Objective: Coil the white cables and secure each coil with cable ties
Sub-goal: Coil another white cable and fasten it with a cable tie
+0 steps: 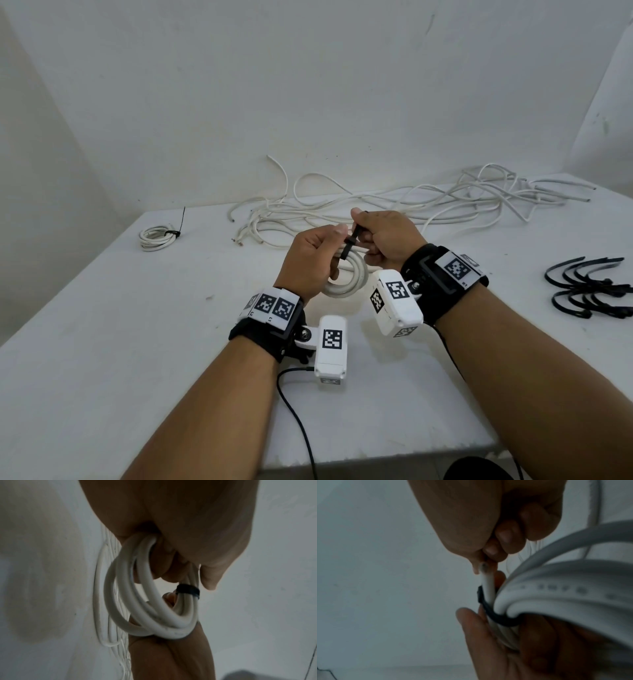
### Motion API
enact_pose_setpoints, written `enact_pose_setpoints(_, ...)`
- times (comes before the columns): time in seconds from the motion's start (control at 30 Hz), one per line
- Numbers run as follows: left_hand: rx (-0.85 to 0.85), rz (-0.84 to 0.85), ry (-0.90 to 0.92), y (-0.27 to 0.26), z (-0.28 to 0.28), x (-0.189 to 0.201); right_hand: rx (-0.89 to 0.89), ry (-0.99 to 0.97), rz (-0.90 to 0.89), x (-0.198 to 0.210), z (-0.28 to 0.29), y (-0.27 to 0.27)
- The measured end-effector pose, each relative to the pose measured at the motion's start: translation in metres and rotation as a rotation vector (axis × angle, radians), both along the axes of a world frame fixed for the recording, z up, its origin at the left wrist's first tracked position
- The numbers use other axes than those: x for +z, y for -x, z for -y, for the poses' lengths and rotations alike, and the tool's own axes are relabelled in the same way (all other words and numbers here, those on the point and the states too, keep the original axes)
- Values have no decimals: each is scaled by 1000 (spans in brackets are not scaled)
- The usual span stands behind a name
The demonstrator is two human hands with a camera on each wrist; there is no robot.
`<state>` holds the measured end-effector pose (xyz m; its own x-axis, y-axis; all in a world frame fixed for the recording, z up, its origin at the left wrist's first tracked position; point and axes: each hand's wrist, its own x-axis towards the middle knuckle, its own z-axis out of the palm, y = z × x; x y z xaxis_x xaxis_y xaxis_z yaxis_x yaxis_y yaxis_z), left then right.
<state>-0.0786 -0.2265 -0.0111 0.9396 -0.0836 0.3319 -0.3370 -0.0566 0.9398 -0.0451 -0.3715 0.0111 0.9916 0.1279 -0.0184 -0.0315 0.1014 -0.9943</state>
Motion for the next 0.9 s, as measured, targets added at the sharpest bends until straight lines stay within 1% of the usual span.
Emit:
enact_pose_setpoints(0.1,80,-60,0,-3,-2,-4,-5,80,16,-6,-5,0)
enact_pose_setpoints(0.17,87,-135,35,-4,-3,-6,25,143,31,-9,-8,-1)
enact_pose_setpoints(0.23,66,-175,68,-6,-4,-9,31,185,58,-11,-9,-3)
enact_pose_setpoints(0.3,35,-161,103,-8,-4,-8,32,206,73,-10,-11,-4)
enact_pose_setpoints(0.37,5,-126,130,-9,-7,-6,56,197,42,-5,-14,-4)
enact_pose_setpoints(0.5,-29,-134,190,-7,-16,0,53,232,-14,8,-22,-2)
enact_pose_setpoints(0.57,-11,-173,247,-7,-23,7,67,173,-69,10,-33,-3)
enact_pose_setpoints(0.6,3,-205,305,-8,-28,10,69,90,-109,10,-40,-4)
enact_pose_setpoints(0.67,24,-277,475,-11,-43,22,48,-48,-166,10,-51,-7)
enact_pose_setpoints(0.7,26,-277,557,-14,-54,28,48,-55,-176,9,-57,-7)
enact_pose_setpoints(0.73,34,-247,598,-16,-68,33,66,-31,-184,7,-62,-8)
enact_pose_setpoints(0.77,56,-214,602,-16,-82,37,100,50,-186,5,-69,-7)
enact_pose_setpoints(0.8,103,-181,555,-15,-97,41,152,193,-167,4,-78,-4)
enact_pose_setpoints(0.83,167,-153,462,-12,-111,42,207,392,-117,3,-88,-1)
enact_pose_setpoints(0.9,305,-105,234,-7,-138,42,310,809,52,3,-110,7)
